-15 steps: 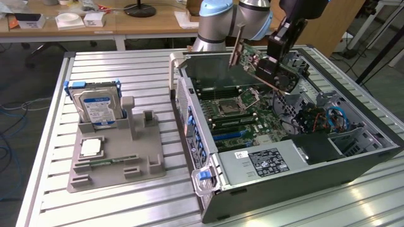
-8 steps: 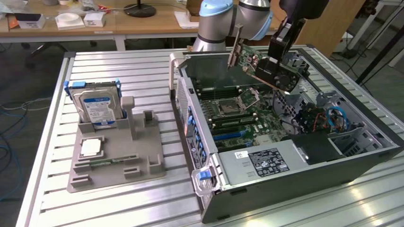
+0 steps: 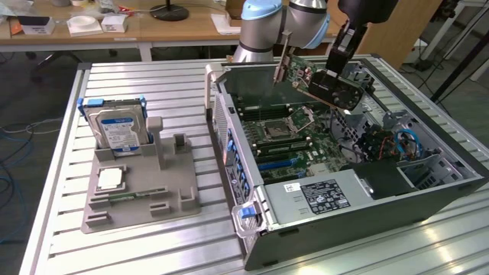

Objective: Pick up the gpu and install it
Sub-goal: 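Insert the gpu into the slot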

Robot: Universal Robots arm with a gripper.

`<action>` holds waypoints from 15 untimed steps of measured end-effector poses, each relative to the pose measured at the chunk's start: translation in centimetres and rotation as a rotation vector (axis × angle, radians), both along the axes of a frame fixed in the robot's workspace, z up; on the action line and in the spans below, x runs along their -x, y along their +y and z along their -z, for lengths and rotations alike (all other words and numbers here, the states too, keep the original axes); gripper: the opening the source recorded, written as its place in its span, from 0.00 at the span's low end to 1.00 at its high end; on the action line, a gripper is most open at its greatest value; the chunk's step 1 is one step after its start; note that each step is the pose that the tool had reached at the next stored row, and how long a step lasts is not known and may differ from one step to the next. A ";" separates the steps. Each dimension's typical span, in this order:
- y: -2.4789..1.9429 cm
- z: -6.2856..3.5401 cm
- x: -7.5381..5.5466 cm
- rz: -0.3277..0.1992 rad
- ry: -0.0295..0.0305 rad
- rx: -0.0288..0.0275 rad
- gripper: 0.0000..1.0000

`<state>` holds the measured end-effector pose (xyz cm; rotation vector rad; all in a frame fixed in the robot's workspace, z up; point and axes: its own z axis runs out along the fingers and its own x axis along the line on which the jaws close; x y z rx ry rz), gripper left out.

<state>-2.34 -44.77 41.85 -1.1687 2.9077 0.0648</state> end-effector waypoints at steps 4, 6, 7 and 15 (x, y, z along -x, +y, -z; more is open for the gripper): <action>0.00 0.00 0.0 -0.043 0.0000 0.0000 0.26; 0.00 0.00 0.0 -0.065 0.0000 0.0000 0.26; 0.00 0.00 0.0 -0.076 0.0000 0.0000 0.26; 0.00 0.00 0.0 -0.162 0.0000 0.0000 0.26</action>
